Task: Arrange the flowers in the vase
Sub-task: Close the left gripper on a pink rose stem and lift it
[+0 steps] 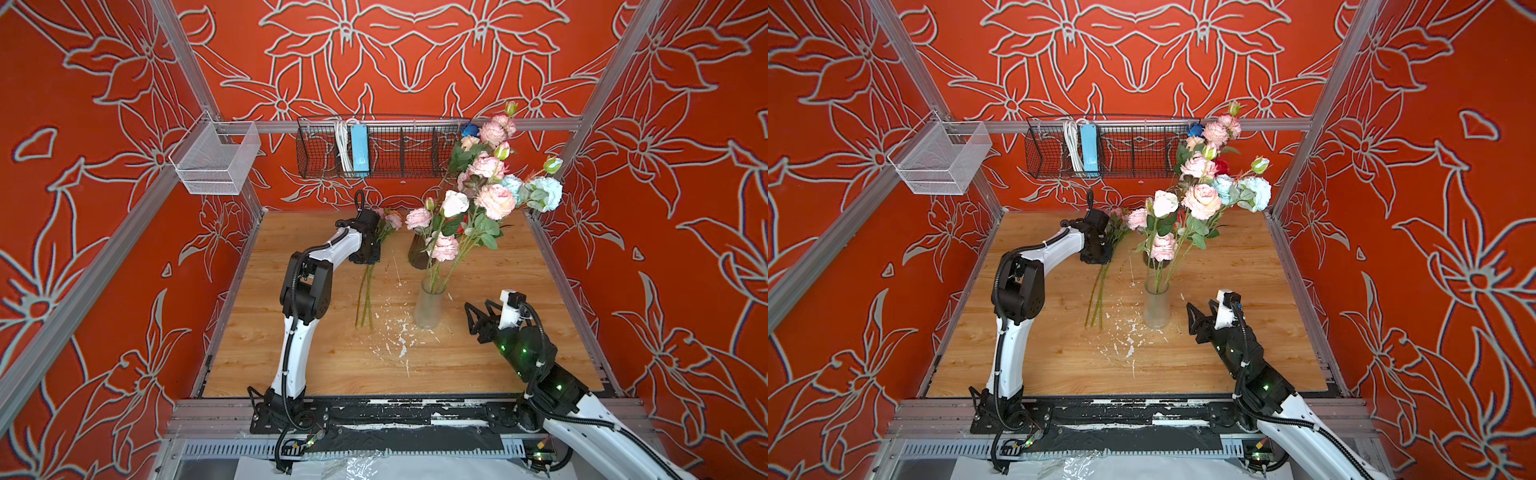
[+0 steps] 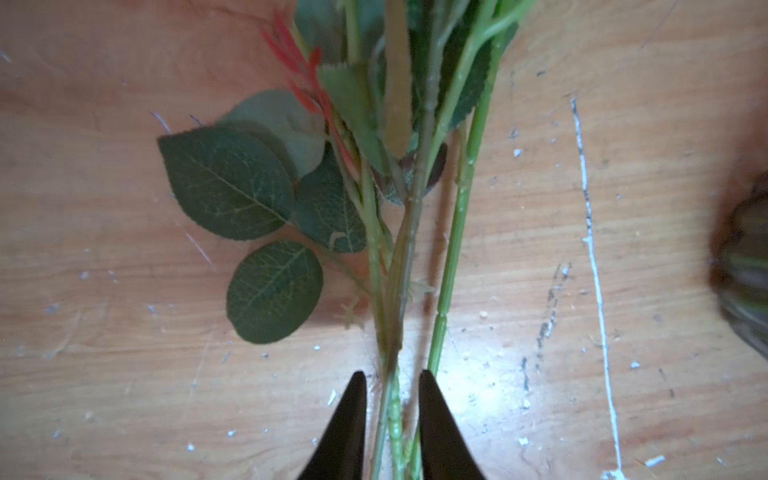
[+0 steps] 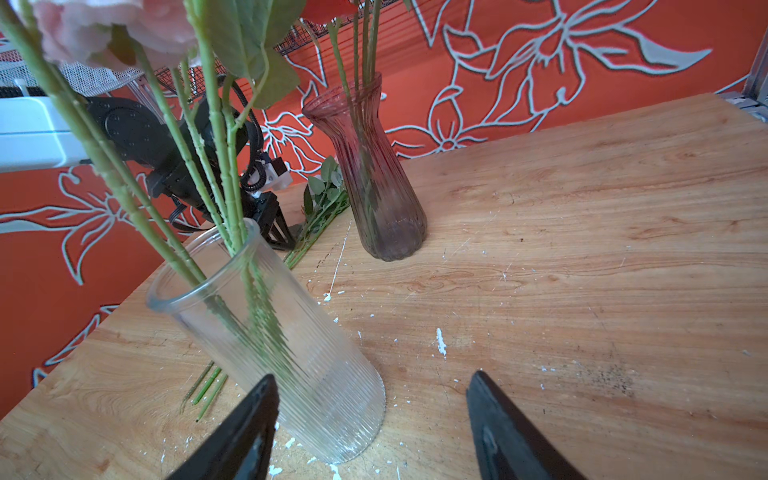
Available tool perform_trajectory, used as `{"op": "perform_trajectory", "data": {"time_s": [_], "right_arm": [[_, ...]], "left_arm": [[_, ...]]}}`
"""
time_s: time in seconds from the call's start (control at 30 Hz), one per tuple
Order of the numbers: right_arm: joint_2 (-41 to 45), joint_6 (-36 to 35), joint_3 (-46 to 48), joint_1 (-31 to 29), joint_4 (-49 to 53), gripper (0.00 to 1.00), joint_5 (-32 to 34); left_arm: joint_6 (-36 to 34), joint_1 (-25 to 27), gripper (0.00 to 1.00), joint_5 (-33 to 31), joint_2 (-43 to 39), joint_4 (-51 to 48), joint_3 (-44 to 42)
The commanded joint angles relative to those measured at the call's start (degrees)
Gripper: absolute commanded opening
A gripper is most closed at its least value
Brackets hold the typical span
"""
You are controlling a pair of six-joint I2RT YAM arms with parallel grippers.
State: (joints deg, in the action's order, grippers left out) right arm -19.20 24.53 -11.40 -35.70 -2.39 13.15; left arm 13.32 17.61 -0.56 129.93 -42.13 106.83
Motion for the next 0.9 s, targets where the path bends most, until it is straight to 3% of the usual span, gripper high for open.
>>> {"op": "perform_trajectory", "data": {"time_s": [0.0, 0.4, 0.53, 0.77, 0.87], "right_arm": [[0.6, 0.7, -0.9, 0.3, -0.4, 0.73, 1.4], [0.5, 0.6, -0.8, 0.3, -0.5, 0.73, 1.5], [0.2, 0.6, -0.9, 0.4, -0.7, 0.73, 1.3], [0.1, 0.5, -0.9, 0.4, -0.8, 0.73, 1.3], [0.3, 0.5, -0.9, 0.4, -0.6, 0.73, 1.2]], "left_arm": [[-1.5, -0.3, 0.22, 2.9, -0.1, 0.0, -1.4], [-1.2, 0.1, 0.11, 5.6, -3.7, -1.0, -2.7], [0.4, 1.0, 0.0, 4.6, -8.7, 0.8, -7.0], [1.4, 1.0, 0.0, 5.4, -11.6, 2.1, -10.6], [1.7, 1.0, 0.07, 5.5, -11.8, 2.1, -11.2]]}}
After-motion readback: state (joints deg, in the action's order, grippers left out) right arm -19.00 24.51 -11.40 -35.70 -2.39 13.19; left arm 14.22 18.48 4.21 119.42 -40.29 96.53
